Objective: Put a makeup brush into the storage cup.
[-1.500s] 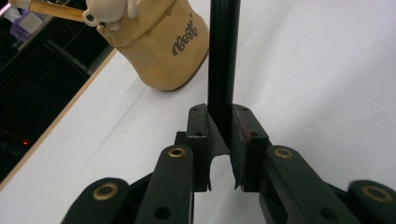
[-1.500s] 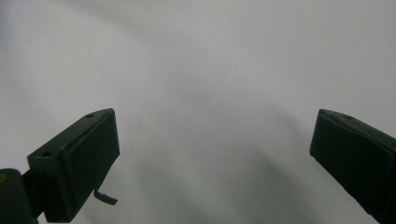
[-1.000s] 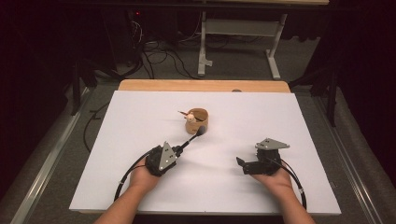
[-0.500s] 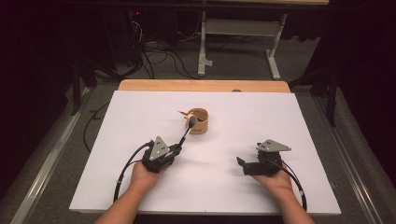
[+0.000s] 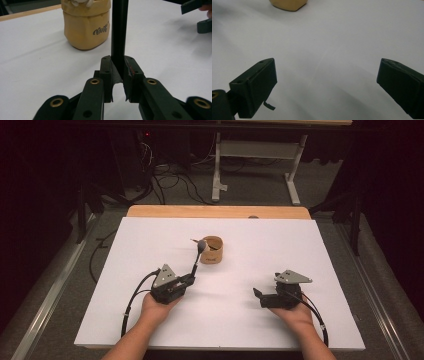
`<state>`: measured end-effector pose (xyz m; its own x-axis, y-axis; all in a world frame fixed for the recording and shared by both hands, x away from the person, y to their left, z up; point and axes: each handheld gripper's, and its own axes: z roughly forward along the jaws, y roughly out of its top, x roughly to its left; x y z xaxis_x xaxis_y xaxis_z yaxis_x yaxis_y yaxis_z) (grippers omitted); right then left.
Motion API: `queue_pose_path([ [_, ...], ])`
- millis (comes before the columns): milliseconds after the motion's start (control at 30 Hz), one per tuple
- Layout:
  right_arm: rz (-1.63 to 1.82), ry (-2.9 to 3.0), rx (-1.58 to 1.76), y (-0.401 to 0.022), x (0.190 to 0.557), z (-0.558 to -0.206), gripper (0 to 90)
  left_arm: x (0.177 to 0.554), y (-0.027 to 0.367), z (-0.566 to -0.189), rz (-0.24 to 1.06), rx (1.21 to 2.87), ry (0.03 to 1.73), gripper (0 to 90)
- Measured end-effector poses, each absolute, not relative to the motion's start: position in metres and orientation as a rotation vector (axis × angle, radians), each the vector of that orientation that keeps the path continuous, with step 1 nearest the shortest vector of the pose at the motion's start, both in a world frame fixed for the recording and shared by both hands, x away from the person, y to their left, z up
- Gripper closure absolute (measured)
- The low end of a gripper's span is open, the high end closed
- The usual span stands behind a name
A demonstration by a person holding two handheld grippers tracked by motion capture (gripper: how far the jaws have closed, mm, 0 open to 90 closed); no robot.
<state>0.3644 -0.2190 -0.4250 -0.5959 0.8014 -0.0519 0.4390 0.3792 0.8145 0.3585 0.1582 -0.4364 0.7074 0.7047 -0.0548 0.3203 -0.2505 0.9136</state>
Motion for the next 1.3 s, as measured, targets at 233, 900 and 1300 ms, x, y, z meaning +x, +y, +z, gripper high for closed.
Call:
queue_pose_path([
  [233,1.121,2.197,1.061,-0.218,0.363,-0.424,4.8,0.358,0.155,-0.437,0.405,1.839,0.8,78.7],
  [900,1.195,2.191,1.03,-0.209,0.357,-0.418,8.3,0.351,0.141,-0.435,0.377,1.872,0.731,78.8],
  [1300,1.241,2.197,1.015,-0.2,0.353,-0.415,9.4,0.346,0.13,-0.433,0.36,1.882,0.69,78.8],
])
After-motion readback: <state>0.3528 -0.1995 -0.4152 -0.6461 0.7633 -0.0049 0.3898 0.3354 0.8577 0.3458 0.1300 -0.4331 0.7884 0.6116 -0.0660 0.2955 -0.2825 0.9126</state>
